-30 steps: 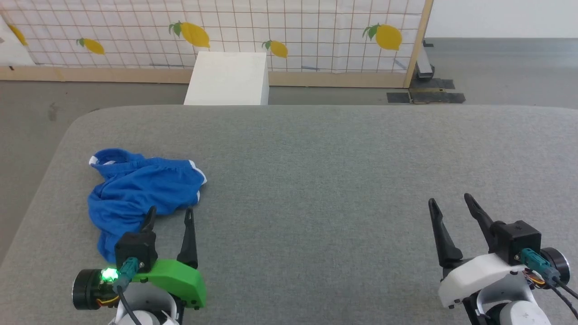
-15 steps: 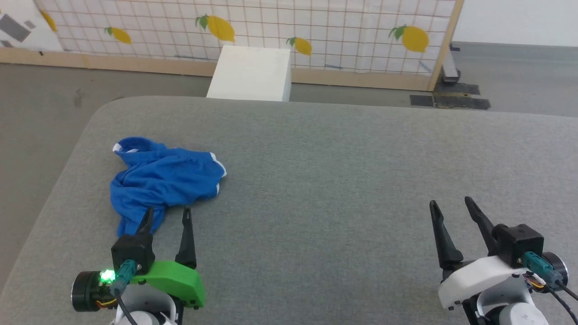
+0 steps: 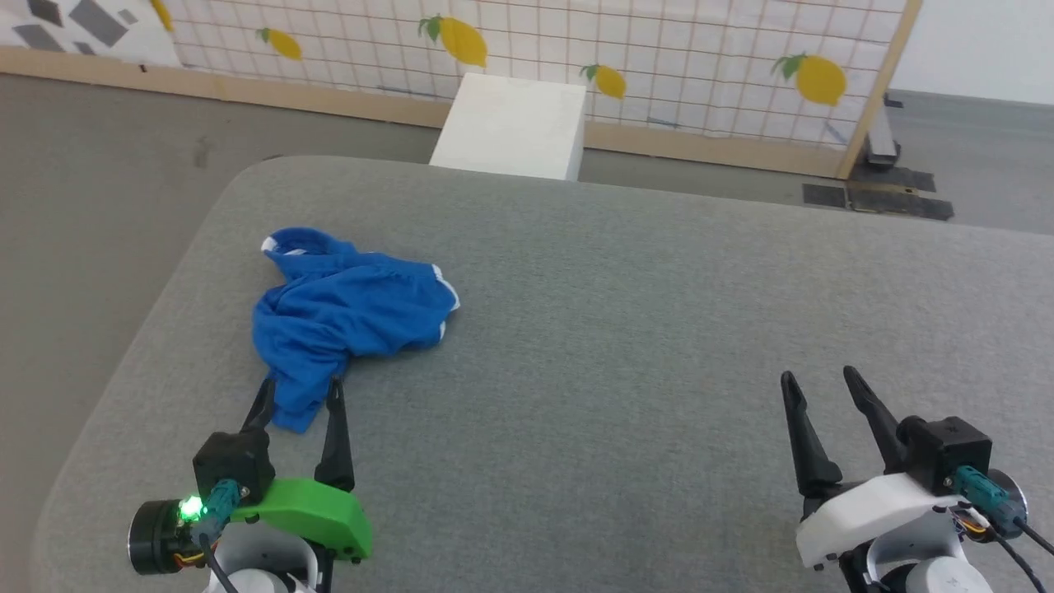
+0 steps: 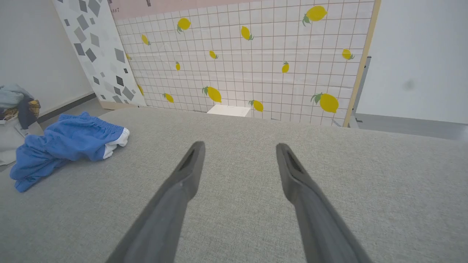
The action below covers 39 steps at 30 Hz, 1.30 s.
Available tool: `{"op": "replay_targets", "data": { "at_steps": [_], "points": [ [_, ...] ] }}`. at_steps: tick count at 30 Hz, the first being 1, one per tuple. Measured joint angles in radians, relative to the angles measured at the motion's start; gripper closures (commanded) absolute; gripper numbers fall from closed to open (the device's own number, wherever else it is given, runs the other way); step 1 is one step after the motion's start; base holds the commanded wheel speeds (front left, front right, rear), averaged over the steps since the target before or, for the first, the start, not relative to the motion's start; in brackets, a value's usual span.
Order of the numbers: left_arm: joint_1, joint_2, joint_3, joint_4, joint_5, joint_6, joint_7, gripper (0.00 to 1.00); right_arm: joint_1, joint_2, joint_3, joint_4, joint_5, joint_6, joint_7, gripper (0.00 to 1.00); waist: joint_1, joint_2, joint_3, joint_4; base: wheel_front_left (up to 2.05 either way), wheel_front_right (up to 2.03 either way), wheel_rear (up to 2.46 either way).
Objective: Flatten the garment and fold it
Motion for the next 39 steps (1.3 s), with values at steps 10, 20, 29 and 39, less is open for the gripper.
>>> {"op": "replay_targets", "data": {
  "at_steps": [10,20,29,39],
  "points": [
    [0.000,0.000,0.003,0.012,-0.009,0.010,-0.022,0.00,0.000,0.000,0.008,0.031,0.024,0.000,-0.022,0.00,0.0000,0.0000,0.001,0.062,0.00,0.00,0.00],
    [0.000,0.000,0.011,0.021,-0.023,0.019,-0.044,0.00,0.000,0.000,0.014,0.055,0.049,0.000,-0.044,0.00,0.0000,0.0000,0.003,0.094,0.00,0.00,0.00],
    [0.000,0.000,0.015,0.027,-0.029,0.022,-0.062,0.00,0.000,0.000,0.015,0.077,0.065,0.000,-0.062,0.00,0.0000,0.0000,0.004,0.123,0.00,0.00,0.00],
    [0.000,0.000,0.016,0.042,-0.055,0.030,-0.083,0.00,0.000,0.000,0.017,0.104,0.085,0.000,-0.082,0.00,0.0000,0.0000,0.003,0.160,0.00,0.00,0.00]
  ]
}}
